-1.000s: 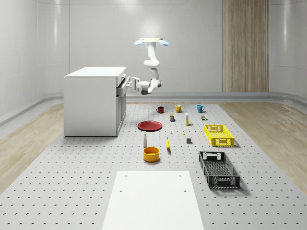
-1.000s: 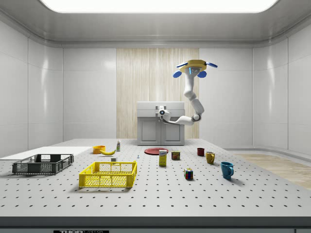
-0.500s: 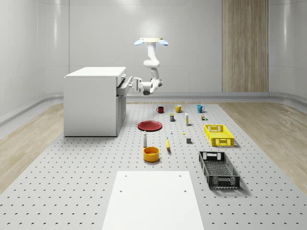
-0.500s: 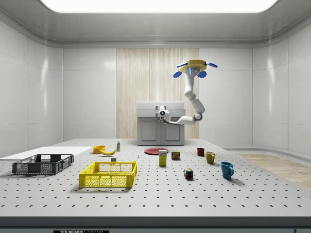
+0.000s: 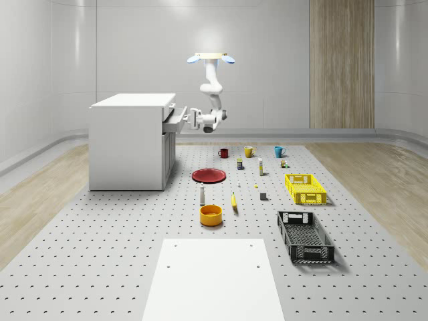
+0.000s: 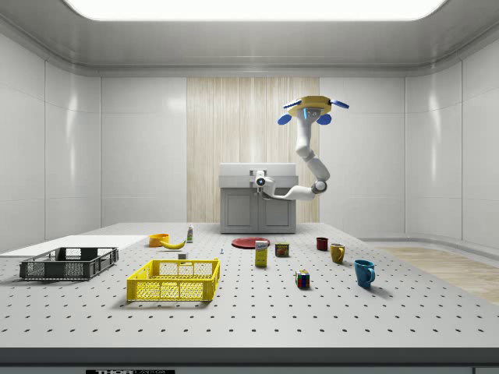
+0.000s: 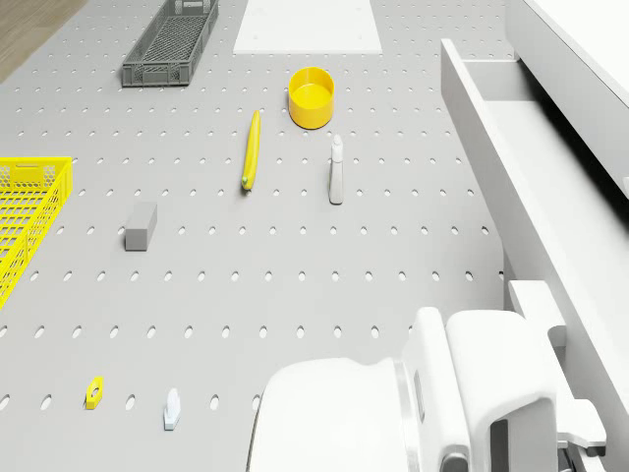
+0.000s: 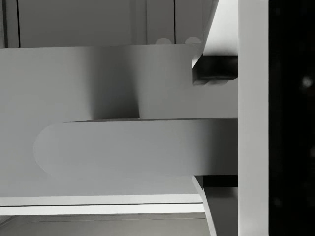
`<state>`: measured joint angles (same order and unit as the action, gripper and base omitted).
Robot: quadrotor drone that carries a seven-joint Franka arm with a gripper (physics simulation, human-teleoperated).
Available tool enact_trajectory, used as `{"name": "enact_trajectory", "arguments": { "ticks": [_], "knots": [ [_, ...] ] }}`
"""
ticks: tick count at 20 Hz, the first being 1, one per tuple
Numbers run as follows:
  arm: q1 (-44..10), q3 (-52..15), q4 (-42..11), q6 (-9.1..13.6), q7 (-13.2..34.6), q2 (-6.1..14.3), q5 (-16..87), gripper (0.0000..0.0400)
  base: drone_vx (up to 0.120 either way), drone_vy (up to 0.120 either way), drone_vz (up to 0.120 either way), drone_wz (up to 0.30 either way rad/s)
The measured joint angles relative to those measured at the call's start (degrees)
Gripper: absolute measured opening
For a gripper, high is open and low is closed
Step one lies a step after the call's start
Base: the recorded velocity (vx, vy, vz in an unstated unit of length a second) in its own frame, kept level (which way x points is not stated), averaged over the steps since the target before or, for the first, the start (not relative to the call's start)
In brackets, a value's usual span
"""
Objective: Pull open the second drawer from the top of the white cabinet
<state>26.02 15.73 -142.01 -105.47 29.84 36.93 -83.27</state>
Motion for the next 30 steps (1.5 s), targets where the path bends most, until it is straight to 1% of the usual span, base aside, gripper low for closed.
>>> {"name": "enact_trajectory", "arguments": {
  "ticks": [1,4,6,14,15,16,17,19,21,22,23,24,27,30],
  "knots": [
    [-0.07,0.71,-0.67,0.55,-3.43,-0.52,-0.30,0.0169,0.000,0.000,0.000,0.000],
    [-0.59,2.07,-0.78,1.84,-2.89,0.01,0.67,0.0132,0.000,0.000,0.000,0.000],
    [-0.87,3.17,-0.74,2.70,-1.17,0.48,1.89,0.0139,0.000,0.000,0.000,0.000],
    [-1.68,7.63,-0.52,6.08,-0.59,1.46,5.99,0.0140,0.000,0.000,0.000,0.000],
    [-1.72,8.21,-0.36,6.47,0.21,1.68,6.66,0.0152,0.000,0.000,0.000,0.000],
    [-1.74,8.74,0.03,6.83,1.70,2.09,7.63,0.0188,0.000,0.000,0.000,0.000],
    [-1.68,9.56,-0.30,7.19,-1.67,1.70,8.07,0.0174,0.000,0.000,0.000,0.000],
    [-1.80,10.67,-0.19,8.05,-1.90,1.67,8.60,0.0145,0.000,0.000,0.000,0.000],
    [-1.89,11.86,0.08,8.91,-1.43,1.85,9.44,0.0129,0.000,0.000,0.000,0.000],
    [-1.82,12.35,0.71,9.20,1.62,2.54,10.58,0.0187,0.000,0.000,0.000,0.000],
    [-1.47,13.10,1.22,9.12,1.24,3.49,12.78,0.0219,0.000,0.000,0.000,0.000],
    [-1.25,13.87,1.25,9.37,1.17,3.44,13.10,0.0215,0.000,0.000,0.000,0.000],
    [-0.71,15.63,1.31,10.06,0.76,3.25,13.39,0.0260,0.000,0.107,0.000,0.000],
    [-0.17,16.80,1.35,10.34,0.54,3.20,13.64,0.0281,0.000,0.120,0.000,0.000]
  ]
}}
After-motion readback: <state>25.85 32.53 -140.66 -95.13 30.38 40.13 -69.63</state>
